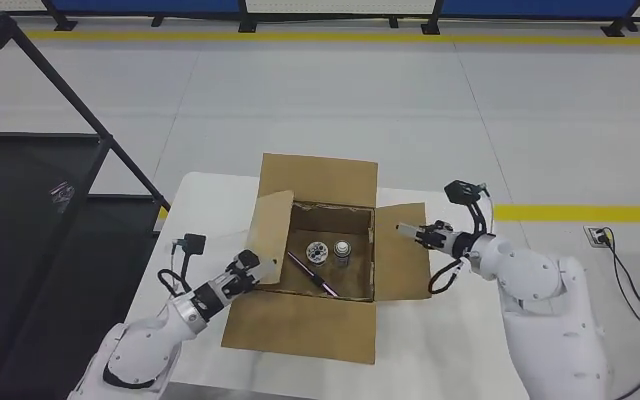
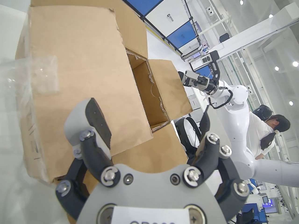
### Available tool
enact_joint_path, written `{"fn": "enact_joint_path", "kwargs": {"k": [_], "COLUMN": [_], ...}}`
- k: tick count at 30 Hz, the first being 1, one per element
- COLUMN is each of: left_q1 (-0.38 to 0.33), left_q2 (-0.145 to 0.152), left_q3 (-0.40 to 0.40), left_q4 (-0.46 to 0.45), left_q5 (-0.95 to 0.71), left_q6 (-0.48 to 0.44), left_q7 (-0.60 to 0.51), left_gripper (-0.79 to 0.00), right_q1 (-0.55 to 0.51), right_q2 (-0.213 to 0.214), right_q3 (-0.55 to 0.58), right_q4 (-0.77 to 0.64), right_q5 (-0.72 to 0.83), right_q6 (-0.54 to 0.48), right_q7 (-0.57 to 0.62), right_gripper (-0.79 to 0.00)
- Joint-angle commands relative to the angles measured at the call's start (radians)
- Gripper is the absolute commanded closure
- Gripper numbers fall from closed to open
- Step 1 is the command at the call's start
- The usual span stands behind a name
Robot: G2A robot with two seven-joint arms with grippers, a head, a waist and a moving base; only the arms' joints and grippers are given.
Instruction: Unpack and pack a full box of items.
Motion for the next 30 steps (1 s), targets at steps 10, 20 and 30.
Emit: {"fn": "enact_joint_path", "kwargs": {"k": [10, 20, 30], "left_q1": [-0.042, -0.065, -0.062], "left_q2": [-0.006, -0.012, -0.012], "left_q3": [0.043, 0.052, 0.048], "left_q4": [0.061, 0.084, 0.088], "left_q5": [0.000, -0.006, -0.013], "left_q6": [0.029, 0.111, 0.117], "left_q7": [0.010, 0.052, 0.057], "left_gripper": [-0.785, -0.785, -0.785], "right_q1": [0.071, 0.212, 0.372], "right_q2": [0.012, 0.000, -0.039], "right_q3": [-0.039, -0.211, -0.431], "right_q4": [0.056, 0.164, 0.387], "right_q5": [0.223, 0.309, 0.301], "right_q6": [-0.242, -0.317, -0.335], "right_q7": [-0.001, -0.031, -0.086], "right_gripper": [-0.785, -0.785, -0.785]}}
